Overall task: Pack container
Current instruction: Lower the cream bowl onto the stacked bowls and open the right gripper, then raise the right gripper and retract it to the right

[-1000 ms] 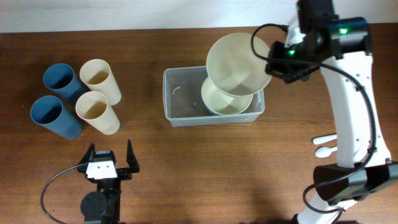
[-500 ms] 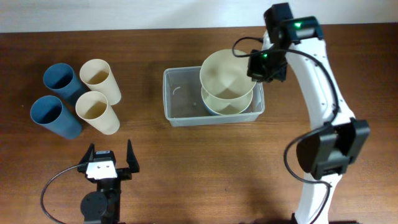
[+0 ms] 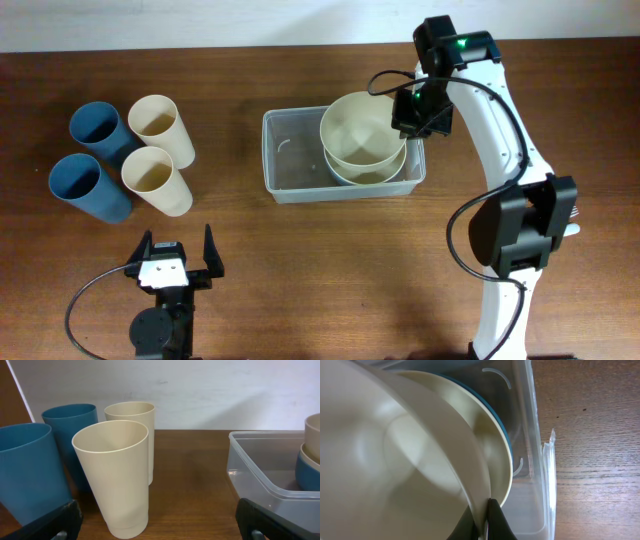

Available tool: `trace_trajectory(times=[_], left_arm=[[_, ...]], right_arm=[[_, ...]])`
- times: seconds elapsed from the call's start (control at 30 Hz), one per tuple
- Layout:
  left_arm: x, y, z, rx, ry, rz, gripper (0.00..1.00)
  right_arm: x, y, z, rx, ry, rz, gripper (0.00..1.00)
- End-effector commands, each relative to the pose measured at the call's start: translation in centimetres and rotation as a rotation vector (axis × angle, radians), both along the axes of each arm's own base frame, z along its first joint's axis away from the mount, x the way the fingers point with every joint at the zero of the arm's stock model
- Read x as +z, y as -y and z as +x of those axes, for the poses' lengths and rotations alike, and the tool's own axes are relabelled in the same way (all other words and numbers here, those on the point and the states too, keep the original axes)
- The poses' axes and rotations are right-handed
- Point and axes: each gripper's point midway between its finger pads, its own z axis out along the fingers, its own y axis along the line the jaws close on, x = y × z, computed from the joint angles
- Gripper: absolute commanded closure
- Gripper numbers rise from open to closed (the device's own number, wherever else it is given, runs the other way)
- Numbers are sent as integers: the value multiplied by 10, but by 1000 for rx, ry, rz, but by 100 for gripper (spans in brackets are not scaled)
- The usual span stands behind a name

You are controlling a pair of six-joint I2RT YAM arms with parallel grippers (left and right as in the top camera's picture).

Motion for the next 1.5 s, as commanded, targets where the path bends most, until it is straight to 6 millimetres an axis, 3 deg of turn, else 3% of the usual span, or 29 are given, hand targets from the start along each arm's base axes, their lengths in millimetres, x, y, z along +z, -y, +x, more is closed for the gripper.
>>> trace_trajectory(times=[0.0,0.47,0.7,0.83,0.93,1.07,1.23,1.33,1.4,1.47], left_arm=[[0,1,0,-7,0,14,0],[0,1,0,-7,0,14,1],[0,1,0,-7,0,14,0],[0,1,0,-7,0,14,0],[0,1,0,-7,0,14,0],[0,1,0,-7,0,14,1],[0,1,0,-7,0,14,0],[0,1,0,-7,0,14,0],[0,1,0,-7,0,14,1],[0,1,0,-7,0,14,0]], right_arm=[[-9,-4,2,18,-11,1,96],[-13,-5,2,19,-9,1,91],[-13,-5,2,19,-10,1,71],[-13,-5,2,19,-10,2,68],[-13,-5,2,19,-11,4,71],[-13,-6,4,19,-4,4,87],[-13,-4,5,18,2,-7,83],[-10,1,9,10,18,-12,73],[-3,7,13,-5,35,-9,55],[8,16,16,-26,52,-7,29]])
